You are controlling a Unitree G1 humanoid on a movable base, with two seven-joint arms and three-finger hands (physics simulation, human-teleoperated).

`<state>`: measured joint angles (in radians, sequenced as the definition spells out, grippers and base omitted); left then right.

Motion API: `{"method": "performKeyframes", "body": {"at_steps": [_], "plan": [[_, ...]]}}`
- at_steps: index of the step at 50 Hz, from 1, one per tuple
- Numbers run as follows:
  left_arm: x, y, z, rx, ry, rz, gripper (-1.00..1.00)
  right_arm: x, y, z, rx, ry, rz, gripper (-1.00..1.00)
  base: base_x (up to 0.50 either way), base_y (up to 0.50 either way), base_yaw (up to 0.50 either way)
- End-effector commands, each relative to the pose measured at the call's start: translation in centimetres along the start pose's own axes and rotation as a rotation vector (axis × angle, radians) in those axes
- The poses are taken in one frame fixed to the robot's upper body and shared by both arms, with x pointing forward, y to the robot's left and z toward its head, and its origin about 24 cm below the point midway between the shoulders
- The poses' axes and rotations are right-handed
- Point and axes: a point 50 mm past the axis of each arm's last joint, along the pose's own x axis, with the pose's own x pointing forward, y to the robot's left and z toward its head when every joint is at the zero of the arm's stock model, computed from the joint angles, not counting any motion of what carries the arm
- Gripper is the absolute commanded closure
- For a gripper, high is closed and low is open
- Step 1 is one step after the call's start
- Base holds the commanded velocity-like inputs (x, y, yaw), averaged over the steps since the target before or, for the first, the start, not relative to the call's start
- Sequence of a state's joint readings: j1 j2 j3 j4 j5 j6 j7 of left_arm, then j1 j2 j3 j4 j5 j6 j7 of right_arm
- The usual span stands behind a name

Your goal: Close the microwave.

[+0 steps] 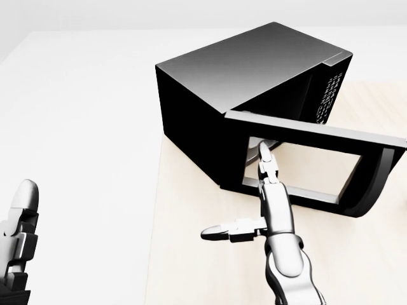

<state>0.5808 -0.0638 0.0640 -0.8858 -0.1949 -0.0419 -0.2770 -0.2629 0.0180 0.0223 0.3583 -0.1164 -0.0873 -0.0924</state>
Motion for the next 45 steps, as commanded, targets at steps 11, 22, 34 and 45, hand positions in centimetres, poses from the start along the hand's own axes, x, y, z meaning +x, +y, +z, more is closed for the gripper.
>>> {"method": "performKeyframes", "body": {"at_steps": [11, 22, 34, 45], "plan": [[0.1, 0.2, 0.0, 0.000, 0.002, 0.005, -1.00, 4.5, -0.4, -1.0, -0.002, 0.165, -0.021, -1.00, 0.00, 0.00, 0.00], [0.0, -0.1, -0.1, 0.003, 0.004, -0.006, -1.00, 6.5, -0.2, 0.4, -0.017, 0.185, -0.026, -1.00, 0.00, 0.00, 0.00], [0.1, 0.0, -0.1, 0.003, 0.005, -0.001, -1.00, 8.2, 0.9, 2.1, -0.040, 0.205, -0.010, -1.00, 0.00, 0.00, 0.00], [0.1, 0.0, -0.1, 0.010, 0.005, 0.001, -1.00, 9.6, 2.2, 5.3, -0.053, 0.143, 0.011, -1.00, 0.01, 0.00, 0.00]]}}
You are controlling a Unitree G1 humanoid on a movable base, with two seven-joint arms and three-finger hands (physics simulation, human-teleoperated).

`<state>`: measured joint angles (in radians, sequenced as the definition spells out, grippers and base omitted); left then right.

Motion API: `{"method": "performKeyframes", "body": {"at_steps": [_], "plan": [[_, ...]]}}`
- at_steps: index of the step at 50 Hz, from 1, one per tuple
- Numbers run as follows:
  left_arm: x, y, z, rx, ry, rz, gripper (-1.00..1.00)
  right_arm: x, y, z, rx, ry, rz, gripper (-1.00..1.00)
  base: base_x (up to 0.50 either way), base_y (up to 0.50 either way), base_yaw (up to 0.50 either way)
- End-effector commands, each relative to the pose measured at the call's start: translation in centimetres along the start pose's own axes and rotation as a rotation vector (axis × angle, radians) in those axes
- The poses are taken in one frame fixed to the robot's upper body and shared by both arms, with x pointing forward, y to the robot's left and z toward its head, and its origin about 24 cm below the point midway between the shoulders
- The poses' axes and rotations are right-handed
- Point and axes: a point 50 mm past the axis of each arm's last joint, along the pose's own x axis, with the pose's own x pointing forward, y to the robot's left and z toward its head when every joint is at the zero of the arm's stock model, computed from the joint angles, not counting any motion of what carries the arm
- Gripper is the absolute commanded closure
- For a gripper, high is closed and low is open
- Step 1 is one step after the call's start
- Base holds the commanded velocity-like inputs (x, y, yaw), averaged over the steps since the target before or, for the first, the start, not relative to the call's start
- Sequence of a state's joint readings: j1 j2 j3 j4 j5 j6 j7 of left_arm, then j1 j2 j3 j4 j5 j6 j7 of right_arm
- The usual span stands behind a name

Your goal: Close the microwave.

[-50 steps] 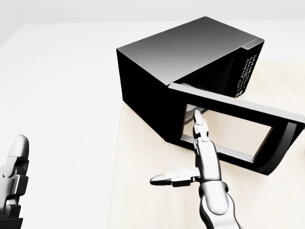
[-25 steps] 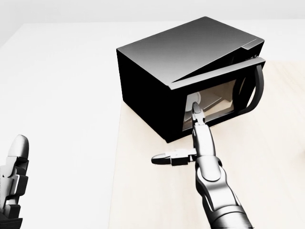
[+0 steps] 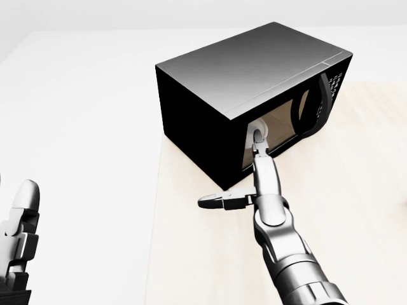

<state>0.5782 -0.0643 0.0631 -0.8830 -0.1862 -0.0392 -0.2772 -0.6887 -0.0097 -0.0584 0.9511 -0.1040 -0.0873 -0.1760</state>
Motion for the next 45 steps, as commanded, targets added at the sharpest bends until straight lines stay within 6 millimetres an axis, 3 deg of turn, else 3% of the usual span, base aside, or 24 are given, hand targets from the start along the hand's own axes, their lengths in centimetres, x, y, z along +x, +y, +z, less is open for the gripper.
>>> {"method": "performKeyframes", "body": {"at_steps": [1, 13, 20, 23, 26, 28, 30, 34, 41, 45], "plan": [[0.0, 0.1, 0.0, 0.004, 0.000, 0.002, -1.00, 2.4, 1.8, 5.8, -0.011, -0.036, 0.051, -1.00, 0.01, 0.00, 0.00], [-0.1, 0.0, 0.1, 0.006, -0.002, 0.000, -1.00, 2.3, 1.6, 5.0, -0.020, -0.027, 0.052, -1.00, 0.01, 0.00, 0.00], [-0.1, -0.1, 0.1, 0.007, -0.001, -0.003, -1.00, 2.0, 0.8, 6.0, 0.032, -0.108, 0.052, -1.00, 0.01, 0.00, 0.00], [-0.1, -0.1, 0.1, 0.007, 0.000, -0.004, -1.00, 0.0, -0.1, 8.6, 0.074, -0.330, 0.050, -1.00, 0.00, 0.00, 0.00], [-0.1, -0.1, 0.1, 0.006, -0.002, -0.003, -1.00, -2.1, -0.8, 8.8, 0.074, -0.360, 0.045, -1.00, 0.00, 0.00, 0.00], [-0.1, -0.1, 0.1, 0.006, -0.002, -0.004, -1.00, -2.2, -0.8, 8.8, 0.074, -0.360, 0.045, -1.00, 0.00, 0.00, 0.00], [-0.1, -0.2, 0.0, 0.008, 0.002, -0.005, -1.00, -5.2, -1.5, 8.3, 0.078, -0.417, 0.047, -1.00, 0.00, 0.00, 0.00], [-0.1, -0.2, 0.0, 0.006, 0.000, -0.005, -1.00, -8.6, -2.5, 7.2, 0.089, -0.461, 0.040, -1.00, 0.00, 0.00, 0.00], [-0.2, -0.3, -0.1, 0.009, 0.002, -0.009, -1.00, -11.4, -3.9, 4.3, 0.109, -0.396, 0.014, -1.00, 0.00, 0.00, 0.00], [0.0, -0.3, -0.1, 0.008, 0.003, -0.006, -1.00, -15.0, -5.3, 2.6, 0.146, -0.372, -0.022, -1.00, 0.00, 0.00, 0.00]]}}
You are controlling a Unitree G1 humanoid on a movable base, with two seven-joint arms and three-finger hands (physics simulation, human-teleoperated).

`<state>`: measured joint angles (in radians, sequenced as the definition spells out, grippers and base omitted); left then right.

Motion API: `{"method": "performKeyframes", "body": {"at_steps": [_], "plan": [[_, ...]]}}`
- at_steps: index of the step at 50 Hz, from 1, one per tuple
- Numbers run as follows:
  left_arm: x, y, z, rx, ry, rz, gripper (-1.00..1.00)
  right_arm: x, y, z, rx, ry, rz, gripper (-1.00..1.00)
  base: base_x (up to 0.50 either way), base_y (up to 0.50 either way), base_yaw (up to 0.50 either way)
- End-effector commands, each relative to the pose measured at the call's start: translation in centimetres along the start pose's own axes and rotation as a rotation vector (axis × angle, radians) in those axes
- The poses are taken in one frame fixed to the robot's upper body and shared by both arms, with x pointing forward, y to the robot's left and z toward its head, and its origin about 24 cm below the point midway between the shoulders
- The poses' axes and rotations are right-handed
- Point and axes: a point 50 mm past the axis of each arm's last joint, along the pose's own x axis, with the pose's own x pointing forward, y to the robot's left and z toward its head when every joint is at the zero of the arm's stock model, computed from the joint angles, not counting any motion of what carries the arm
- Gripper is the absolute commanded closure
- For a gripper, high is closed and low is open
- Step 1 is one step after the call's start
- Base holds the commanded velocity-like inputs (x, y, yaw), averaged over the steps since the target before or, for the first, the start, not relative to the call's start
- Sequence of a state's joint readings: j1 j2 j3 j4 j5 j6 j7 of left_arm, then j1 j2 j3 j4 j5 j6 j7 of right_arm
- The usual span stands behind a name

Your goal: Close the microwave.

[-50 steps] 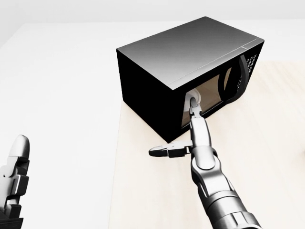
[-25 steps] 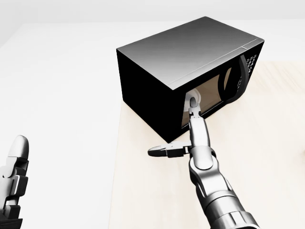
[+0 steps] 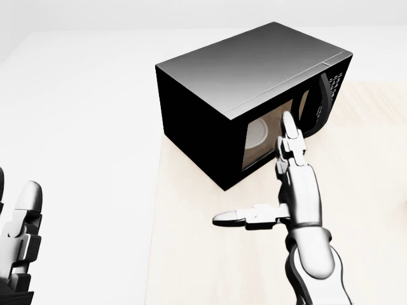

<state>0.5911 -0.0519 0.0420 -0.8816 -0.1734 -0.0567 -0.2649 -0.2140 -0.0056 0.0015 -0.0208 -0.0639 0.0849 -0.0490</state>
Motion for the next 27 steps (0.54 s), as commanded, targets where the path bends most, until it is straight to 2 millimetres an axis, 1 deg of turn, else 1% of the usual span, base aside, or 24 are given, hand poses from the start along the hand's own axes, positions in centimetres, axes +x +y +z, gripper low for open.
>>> {"method": "performKeyframes", "body": {"at_steps": [1, 2, 3, 4, 6, 10, 18, 27], "plan": [[0.1, -0.1, -0.2, 0.002, 0.003, -0.003, -1.00, -8.6, -2.8, 0.9, 0.046, -0.043, -0.049, -1.00, 0.00, 0.00, 0.00], [0.1, -0.1, -0.2, 0.001, 0.004, -0.003, -1.00, -9.0, -3.0, 1.3, 0.041, -0.048, -0.055, -1.00, 0.00, 0.00, 0.00], [0.0, -0.2, -0.2, 0.001, 0.004, -0.004, -1.00, -9.3, -3.0, 2.9, 0.041, -0.094, -0.043, -1.00, 0.00, 0.00, 0.00], [0.0, -0.2, -0.2, 0.002, 0.004, -0.004, -1.00, -9.5, -3.1, 3.5, 0.043, -0.114, -0.056, -1.00, 0.00, 0.00, 0.00], [-0.1, -0.2, 0.0, 0.003, 0.001, -0.004, -1.00, -9.7, -3.2, 3.7, 0.042, -0.119, -0.058, -1.00, 0.00, 0.00, 0.00], [0.2, -0.1, -0.3, 0.003, 0.005, -0.001, -1.00, -9.3, -3.4, 3.3, 0.046, -0.108, -0.063, -1.00, 0.00, 0.00, 0.00], [0.2, -0.1, -0.3, 0.003, 0.006, -0.001, -1.00, -9.3, -3.1, 3.3, 0.055, -0.109, -0.046, -1.00, 0.00, 0.00, 0.00], [0.2, 0.0, -0.4, 0.004, 0.008, 0.000, -1.00, -9.2, -3.0, 2.8, 0.050, -0.088, -0.045, -1.00, 0.00, 0.00, 0.00]]}}
